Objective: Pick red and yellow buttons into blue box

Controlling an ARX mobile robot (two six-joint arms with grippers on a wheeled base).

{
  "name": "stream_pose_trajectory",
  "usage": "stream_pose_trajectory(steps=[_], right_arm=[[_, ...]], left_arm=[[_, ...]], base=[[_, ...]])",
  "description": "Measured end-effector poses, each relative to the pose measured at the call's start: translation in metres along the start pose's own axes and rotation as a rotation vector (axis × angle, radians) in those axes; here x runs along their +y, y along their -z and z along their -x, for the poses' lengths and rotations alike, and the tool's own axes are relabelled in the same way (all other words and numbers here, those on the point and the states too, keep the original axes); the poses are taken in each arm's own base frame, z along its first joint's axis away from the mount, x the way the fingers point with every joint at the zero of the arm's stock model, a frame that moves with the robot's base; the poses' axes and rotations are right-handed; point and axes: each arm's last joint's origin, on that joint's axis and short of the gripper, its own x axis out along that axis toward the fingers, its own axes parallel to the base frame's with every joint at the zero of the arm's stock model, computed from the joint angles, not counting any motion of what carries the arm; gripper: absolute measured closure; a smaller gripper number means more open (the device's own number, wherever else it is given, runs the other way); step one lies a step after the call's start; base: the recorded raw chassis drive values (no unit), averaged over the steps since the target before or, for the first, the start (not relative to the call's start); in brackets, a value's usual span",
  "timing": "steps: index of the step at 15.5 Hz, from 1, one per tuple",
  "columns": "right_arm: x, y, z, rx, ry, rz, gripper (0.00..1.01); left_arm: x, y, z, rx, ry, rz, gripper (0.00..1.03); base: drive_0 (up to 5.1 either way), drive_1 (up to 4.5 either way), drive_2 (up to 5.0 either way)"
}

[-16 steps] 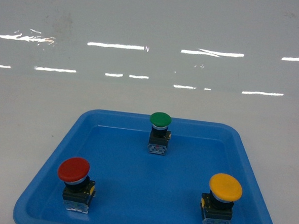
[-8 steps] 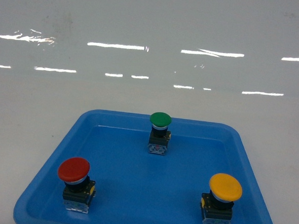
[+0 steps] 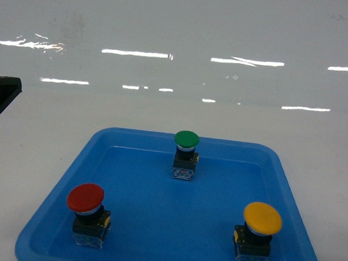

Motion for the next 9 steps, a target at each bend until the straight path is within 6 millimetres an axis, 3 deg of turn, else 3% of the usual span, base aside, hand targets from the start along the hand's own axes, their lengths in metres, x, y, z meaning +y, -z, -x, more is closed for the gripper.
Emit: stream_pose_trajectory(steps=[6,9], right_arm=[[-0.004,-0.015,-0.015,0.12,-0.129,-0.057,0.03],[0.013,-0.016,-0.034,0.151,-0.12,0.0,0.03]], left_arm=[[-0.009,0.004,-0.007,0.03,0.043,-0.066,0.05],[-0.009,0.004,-0.008,0.029,0.042,-0.069,0.05]], base=[[0.0,0.0,0.0],[0.0,0.0,0.0]])
